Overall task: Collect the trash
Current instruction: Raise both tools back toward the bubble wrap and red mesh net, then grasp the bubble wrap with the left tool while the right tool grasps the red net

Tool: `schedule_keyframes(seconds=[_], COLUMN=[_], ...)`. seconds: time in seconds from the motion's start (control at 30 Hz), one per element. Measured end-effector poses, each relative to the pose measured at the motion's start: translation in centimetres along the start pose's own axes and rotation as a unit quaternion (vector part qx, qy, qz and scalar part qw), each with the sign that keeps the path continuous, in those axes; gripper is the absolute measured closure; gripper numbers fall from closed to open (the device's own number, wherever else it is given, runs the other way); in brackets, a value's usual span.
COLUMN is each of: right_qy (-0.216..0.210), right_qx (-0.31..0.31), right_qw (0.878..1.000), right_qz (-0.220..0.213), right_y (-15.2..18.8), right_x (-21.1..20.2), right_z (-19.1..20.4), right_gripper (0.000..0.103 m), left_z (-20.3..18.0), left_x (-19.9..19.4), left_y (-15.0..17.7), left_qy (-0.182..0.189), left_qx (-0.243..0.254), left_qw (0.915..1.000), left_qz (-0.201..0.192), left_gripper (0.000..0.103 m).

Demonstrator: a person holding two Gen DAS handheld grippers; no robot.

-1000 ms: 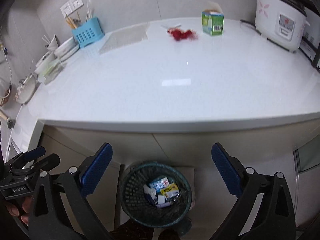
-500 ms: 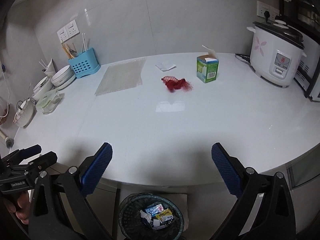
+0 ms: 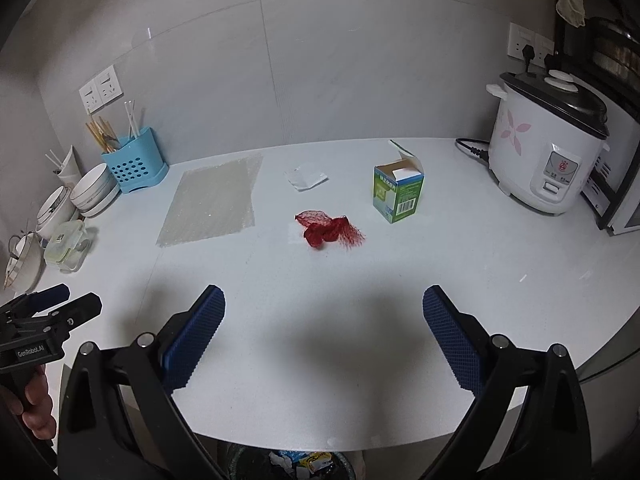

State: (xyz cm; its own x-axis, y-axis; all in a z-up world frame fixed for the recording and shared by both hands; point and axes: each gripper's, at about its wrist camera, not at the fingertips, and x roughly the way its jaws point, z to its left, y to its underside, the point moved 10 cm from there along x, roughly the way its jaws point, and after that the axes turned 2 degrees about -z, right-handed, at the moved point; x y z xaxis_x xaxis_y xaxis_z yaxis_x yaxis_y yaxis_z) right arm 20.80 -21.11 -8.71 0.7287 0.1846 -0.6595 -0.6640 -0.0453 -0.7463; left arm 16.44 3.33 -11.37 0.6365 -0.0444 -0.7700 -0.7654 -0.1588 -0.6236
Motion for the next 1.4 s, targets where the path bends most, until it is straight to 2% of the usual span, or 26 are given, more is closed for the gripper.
schedule_keyframes(seconds=[0.27,0.53,0.73,1.03,1.3,1.4], right_qy=[0.015,0.033,0.049,0.065,0.052,0.047], right_qx=[0.003,0.007,0.01,0.032,0.038,0.041], right_qw=[1.0,0.999,0.998,0.995,0.992,0.991], right_qz=[0.005,0.015,0.032,0.07,0.106,0.117], right_y=[-2.6,-4.4,-4.7,-3.5,-2.4,-2.1], right_x=[3.5,7.8,12.0,17.2,20.5,21.6], right_z=[0.1,0.4,-0.3,-2.3,-2.1,-1.8], right_gripper=[0.008,0.008,0.008,0.008,0.022,0.031], left_z=[1.2,3.0,4.5,6.7,7.9,7.8], left_x=[3.7,8.9,14.2,21.3,25.2,25.7], left_y=[-4.2,-6.8,-8.9,-11.3,-11.3,-11.6], left_qy=[0.004,0.002,-0.012,-0.059,-0.074,-0.08], left_qx=[-0.005,-0.008,-0.011,-0.022,-0.037,-0.035], left_qw=[1.0,0.9998,0.999,0.9951,0.9909,0.9912], left_qz=[0.004,0.021,0.041,0.077,0.106,0.099], left_gripper=[0.006,0.006,0.006,0.006,0.006,0.005])
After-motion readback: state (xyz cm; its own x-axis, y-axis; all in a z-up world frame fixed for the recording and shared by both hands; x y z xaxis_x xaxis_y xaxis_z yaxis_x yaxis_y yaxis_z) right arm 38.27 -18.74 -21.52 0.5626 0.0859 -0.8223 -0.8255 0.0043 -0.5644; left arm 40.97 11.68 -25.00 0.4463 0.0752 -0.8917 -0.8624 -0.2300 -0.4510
